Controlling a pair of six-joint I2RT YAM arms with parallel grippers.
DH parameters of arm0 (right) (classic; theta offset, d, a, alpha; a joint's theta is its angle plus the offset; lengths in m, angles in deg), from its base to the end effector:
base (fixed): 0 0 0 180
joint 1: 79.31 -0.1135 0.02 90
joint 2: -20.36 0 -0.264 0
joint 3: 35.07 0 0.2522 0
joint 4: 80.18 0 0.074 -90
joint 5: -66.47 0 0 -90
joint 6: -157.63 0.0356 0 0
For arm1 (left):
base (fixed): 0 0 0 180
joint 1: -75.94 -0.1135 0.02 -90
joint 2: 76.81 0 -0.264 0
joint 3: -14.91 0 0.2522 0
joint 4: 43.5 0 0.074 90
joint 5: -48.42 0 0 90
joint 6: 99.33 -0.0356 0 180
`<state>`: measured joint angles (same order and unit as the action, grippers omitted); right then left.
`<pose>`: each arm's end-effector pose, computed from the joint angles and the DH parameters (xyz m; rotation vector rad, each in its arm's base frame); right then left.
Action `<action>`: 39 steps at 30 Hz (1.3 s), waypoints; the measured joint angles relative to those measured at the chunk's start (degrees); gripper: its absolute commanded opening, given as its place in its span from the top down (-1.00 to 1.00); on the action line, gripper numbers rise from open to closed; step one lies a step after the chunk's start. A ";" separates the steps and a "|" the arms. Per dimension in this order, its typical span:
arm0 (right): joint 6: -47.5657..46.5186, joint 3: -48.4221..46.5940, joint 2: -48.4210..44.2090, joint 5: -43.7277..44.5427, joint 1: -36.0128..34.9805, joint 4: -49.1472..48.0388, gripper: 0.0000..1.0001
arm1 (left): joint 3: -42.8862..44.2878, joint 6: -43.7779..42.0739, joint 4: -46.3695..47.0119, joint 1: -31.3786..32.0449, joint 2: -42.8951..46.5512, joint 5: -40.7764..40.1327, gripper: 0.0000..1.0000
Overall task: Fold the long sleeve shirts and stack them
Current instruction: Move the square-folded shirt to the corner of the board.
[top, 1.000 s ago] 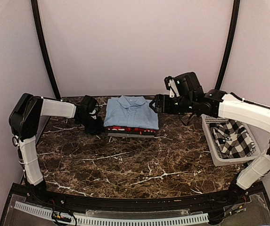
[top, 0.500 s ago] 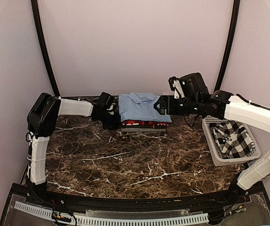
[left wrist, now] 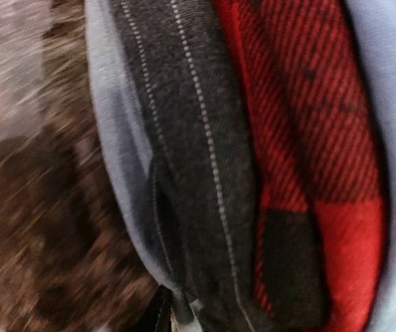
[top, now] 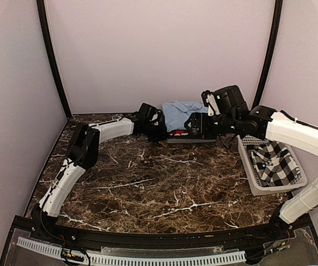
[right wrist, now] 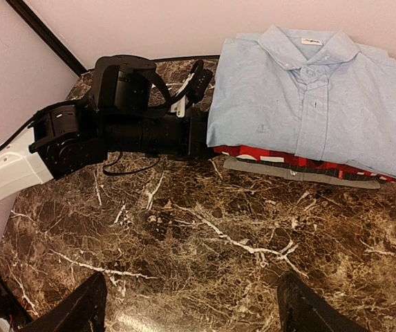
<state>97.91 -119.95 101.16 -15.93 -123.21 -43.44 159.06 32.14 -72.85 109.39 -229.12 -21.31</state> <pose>0.2348 0.2194 0.3331 -0.1813 2.1914 0.6082 0.4843 -0.3347 0.1350 0.0433 2.4134 -1.0622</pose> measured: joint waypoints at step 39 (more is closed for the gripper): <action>-1.95 -0.37 -5.11 1.40 3.43 0.37 -0.97 | -34.84 -6.82 14.73 -1.01 32.79 -6.23 -0.44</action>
<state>95.97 -120.32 96.04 -14.54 -119.77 -43.07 124.22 25.32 -58.12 108.39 -196.34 -27.54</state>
